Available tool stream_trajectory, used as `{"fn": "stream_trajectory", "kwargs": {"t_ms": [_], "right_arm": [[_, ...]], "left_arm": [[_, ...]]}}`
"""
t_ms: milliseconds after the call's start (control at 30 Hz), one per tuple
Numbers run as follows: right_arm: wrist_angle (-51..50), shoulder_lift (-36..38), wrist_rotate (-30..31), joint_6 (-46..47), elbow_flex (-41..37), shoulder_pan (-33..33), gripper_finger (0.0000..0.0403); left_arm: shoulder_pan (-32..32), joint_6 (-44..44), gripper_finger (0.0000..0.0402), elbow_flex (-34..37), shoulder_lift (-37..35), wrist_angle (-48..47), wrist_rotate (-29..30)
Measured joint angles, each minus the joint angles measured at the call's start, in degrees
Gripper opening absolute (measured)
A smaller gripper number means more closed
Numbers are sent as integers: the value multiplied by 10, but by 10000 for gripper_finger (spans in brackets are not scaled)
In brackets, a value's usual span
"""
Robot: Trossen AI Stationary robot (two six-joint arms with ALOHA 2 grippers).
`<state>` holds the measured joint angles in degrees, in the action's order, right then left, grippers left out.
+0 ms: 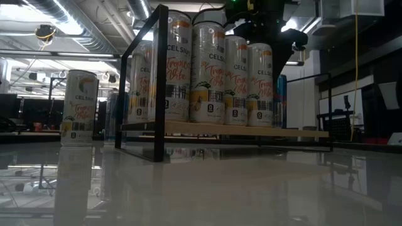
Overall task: Place canned beverage on shelf
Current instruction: Put the blue soda can on the shelf
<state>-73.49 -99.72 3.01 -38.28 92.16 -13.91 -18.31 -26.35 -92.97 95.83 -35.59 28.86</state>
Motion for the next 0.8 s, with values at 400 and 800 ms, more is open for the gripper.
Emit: {"fn": "stream_trajectory", "kwargs": {"t_ms": [400, 800], "right_arm": [[1, 0, -15, 0, 0, 0, 225], [1, 0, -15, 0, 0, 0, 225]], "left_arm": [[0, 0, 350, 0, 0, 0, 0], [0, 0, 350, 0, 0, 0, 0]]}}
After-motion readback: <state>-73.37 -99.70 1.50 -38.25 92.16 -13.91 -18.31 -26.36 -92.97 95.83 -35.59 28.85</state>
